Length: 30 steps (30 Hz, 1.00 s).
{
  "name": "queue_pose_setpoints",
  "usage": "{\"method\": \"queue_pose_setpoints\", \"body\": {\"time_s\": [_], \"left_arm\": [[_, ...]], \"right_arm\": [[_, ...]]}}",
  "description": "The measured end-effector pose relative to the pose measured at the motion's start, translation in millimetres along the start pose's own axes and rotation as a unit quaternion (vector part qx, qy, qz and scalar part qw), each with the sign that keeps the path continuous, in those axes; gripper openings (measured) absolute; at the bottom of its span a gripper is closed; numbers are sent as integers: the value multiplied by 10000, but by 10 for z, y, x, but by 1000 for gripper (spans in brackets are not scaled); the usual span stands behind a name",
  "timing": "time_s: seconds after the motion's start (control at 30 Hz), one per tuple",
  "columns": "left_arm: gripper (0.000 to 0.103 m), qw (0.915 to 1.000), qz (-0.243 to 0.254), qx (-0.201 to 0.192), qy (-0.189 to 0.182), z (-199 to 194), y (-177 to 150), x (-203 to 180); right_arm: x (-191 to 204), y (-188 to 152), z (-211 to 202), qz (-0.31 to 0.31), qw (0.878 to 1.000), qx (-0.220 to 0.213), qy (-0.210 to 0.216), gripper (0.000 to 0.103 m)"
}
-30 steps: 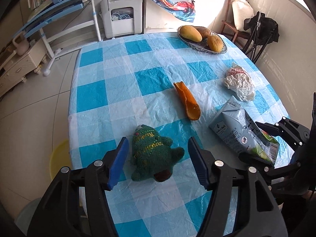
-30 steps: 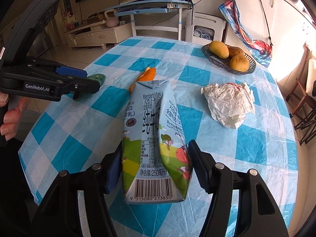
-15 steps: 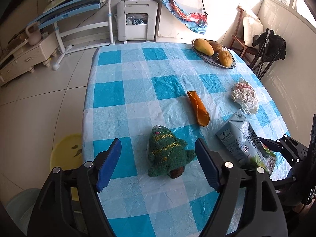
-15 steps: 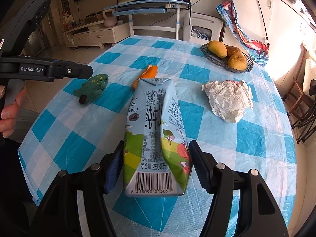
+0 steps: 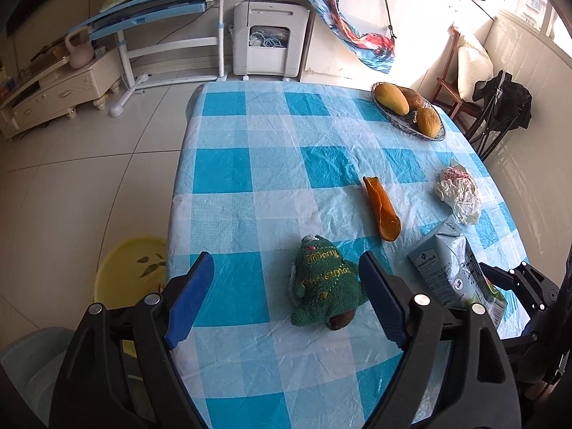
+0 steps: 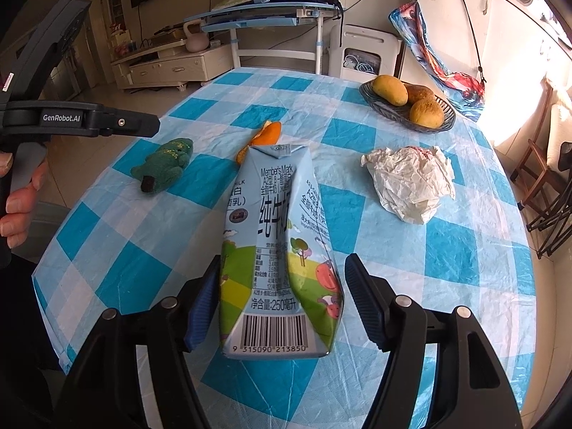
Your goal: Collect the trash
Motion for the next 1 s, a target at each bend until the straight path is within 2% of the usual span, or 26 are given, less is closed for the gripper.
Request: {"method": "queue_pose_setpoints", "body": {"time_s": [0.43, 0.63, 0.77, 0.87, 1.0], "left_arm": [[81, 10000, 10, -40, 20, 5, 46, 18], [81, 9993, -354, -12, 91, -23, 31, 250], [81, 9985, -542, -18, -74, -28, 22, 295], [81, 9990, -372, -28, -258, -14, 19, 146], [81, 9997, 204, 136, -86, 94, -24, -84]], "right_arm": [[-17, 9, 5, 13, 10000, -2, 21, 66], [-32, 14, 2, -5, 10000, -5, 13, 66], [-45, 28, -19, -8, 10000, -36, 25, 66], [-48, 40, -41, -21, 10000, -70, 42, 66], [-50, 44, -51, -26, 9999, -67, 94, 66]]}}
Point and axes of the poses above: each gripper's, at about its wrist camera, not at the fingertips, and z roughly the way its jaws point, x to its left, y to its top, the point moved 9 cm from there along z, roughly the way its jaws point, and after that the axes turned 7 degrees about z, right-handed, at the moved point
